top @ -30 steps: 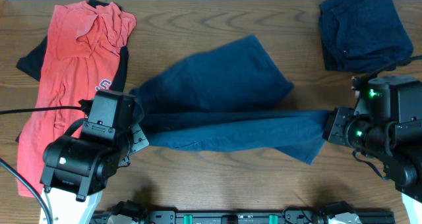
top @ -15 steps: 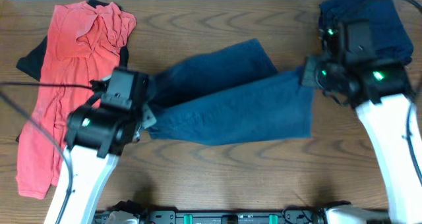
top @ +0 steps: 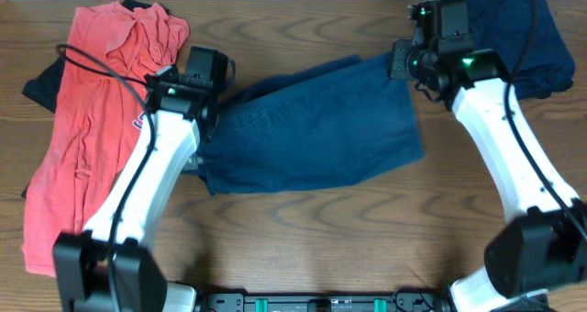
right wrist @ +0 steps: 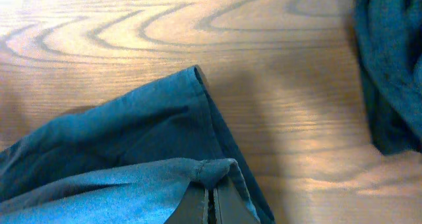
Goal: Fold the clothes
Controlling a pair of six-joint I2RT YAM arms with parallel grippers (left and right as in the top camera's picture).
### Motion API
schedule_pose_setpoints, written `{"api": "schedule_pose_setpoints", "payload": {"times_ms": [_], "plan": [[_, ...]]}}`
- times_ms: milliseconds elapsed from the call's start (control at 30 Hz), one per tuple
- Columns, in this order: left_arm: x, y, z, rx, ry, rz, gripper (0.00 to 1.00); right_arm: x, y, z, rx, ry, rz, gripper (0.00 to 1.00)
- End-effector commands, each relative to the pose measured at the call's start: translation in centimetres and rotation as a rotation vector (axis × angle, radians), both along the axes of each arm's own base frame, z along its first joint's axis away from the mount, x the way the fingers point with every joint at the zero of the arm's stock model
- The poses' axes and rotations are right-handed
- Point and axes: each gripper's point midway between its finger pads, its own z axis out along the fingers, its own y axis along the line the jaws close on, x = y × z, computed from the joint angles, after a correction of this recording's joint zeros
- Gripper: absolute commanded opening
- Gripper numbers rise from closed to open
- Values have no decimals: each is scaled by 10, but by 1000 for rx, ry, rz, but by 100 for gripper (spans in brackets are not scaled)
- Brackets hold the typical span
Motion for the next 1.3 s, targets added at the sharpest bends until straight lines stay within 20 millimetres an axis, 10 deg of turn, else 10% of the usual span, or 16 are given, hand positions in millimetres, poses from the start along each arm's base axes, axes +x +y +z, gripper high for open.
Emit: {"api": "schedule_pose_setpoints", "payload": {"times_ms": [0, 500, 567, 700, 767, 1033, 1100, 1167, 1267], "plan": [[6, 32, -12, 96, 15, 90, 6, 17, -19, -18, -77, 2, -53, 1], [51, 37, -38, 79, -80, 121, 8, 44, -4, -105, -51, 94, -17, 1], [53, 37, -39, 77, -89, 121, 29, 46, -4, -110, -50, 96, -17, 5], [56, 36, -38, 79, -98, 112, 98, 47, -4, -112, -51, 95, -17, 81], [58, 36, -36, 91, -91, 77, 98, 47, -4, -109, -49, 92, -18, 99], [38, 17, -28, 33, 16, -118, 98, 26, 15, -65, 39, 79, 91, 93], [31, 11, -24, 12, 47, -191, 98, 19, 19, -52, 55, 73, 118, 69], [24, 7, -21, 0, 74, -237, 98, 11, 21, -48, 56, 89, 125, 14], [14, 6, -23, -3, 121, -266, 98, 0, 26, -60, 40, 142, 147, 1]]}}
